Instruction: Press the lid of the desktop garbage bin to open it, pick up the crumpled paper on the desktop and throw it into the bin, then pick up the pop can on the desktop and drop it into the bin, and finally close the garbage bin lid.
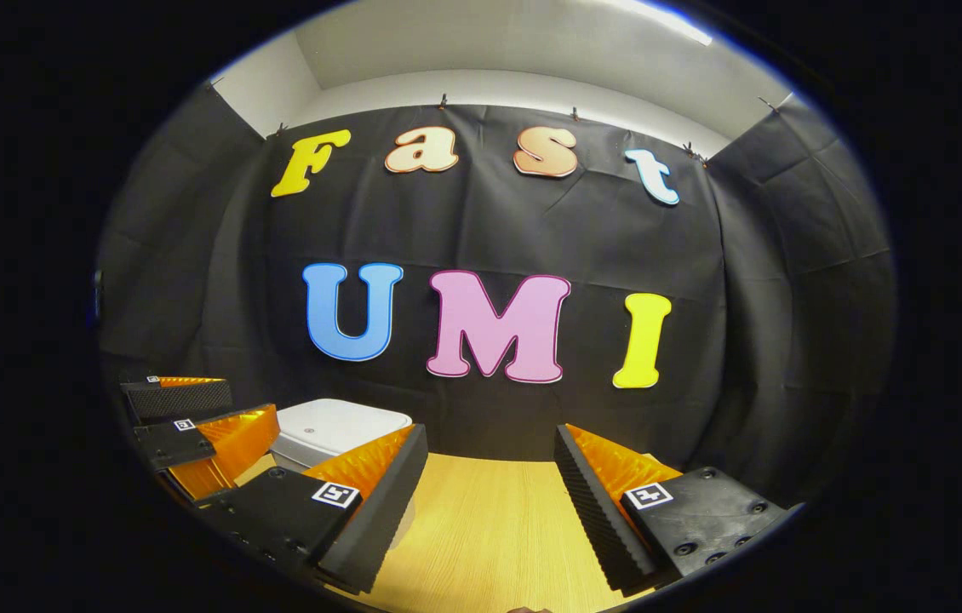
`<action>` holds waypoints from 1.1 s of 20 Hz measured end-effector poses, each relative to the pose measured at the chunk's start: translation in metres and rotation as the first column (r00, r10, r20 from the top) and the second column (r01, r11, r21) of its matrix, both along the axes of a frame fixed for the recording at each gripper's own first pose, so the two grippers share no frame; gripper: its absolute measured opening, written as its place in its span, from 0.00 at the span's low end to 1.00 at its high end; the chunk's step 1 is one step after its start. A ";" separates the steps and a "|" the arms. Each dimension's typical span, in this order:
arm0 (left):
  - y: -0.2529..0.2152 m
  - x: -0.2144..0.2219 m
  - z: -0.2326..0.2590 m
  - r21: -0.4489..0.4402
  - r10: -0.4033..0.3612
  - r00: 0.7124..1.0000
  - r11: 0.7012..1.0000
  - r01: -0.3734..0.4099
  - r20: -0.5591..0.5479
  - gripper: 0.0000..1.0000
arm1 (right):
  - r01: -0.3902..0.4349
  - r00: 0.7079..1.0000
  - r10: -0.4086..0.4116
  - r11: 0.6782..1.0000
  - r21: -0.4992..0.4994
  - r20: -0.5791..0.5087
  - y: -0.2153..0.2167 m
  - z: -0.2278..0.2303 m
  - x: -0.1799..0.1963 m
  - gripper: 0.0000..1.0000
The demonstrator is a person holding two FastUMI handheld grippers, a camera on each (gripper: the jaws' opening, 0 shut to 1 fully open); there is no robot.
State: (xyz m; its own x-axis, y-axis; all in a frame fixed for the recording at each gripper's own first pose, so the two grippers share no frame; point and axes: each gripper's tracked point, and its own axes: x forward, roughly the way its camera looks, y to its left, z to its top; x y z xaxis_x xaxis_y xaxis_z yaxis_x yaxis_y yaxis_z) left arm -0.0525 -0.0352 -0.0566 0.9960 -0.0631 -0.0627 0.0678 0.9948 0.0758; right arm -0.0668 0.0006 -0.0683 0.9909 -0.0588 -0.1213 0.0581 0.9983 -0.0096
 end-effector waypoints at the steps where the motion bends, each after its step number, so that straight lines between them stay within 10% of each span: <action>1: -0.001 0.000 0.000 0.002 0.000 1.000 1.000 0.000 0.001 0.95 | -0.002 1.000 0.002 1.000 0.002 -0.001 -0.001 -0.001 0.001 0.96; 22: 0.001 0.019 0.014 0.032 0.033 0.999 0.999 -0.032 -0.008 0.93 | -0.070 0.997 0.071 0.997 0.030 -0.032 -0.001 -0.002 0.015 0.96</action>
